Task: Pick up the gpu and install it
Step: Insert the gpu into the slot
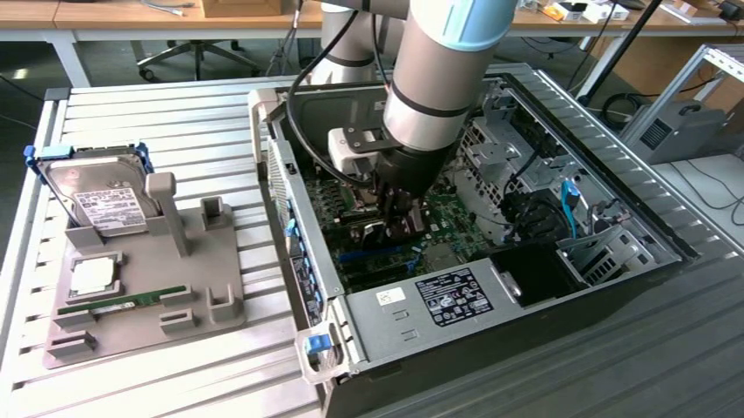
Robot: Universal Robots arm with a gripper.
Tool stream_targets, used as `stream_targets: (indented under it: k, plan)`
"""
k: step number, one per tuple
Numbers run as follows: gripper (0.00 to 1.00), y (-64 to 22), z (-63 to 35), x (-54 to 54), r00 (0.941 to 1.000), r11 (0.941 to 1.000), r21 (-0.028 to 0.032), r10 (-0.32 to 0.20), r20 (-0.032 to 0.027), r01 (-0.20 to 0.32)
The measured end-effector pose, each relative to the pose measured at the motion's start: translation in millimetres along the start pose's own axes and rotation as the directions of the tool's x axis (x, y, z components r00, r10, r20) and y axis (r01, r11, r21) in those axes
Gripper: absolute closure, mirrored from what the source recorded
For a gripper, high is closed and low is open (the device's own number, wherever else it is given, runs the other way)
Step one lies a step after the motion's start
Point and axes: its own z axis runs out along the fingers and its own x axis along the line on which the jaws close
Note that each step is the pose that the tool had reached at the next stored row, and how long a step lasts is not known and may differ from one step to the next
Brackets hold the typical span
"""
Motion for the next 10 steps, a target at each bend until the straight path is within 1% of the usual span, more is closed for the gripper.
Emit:
stream_targets:
  k: [10]
  plan:
    - [0.73, 0.0, 3.5, 0.1, 1.0000, 1.0000, -0.0001, 0.000, 0.0017, 0.000]
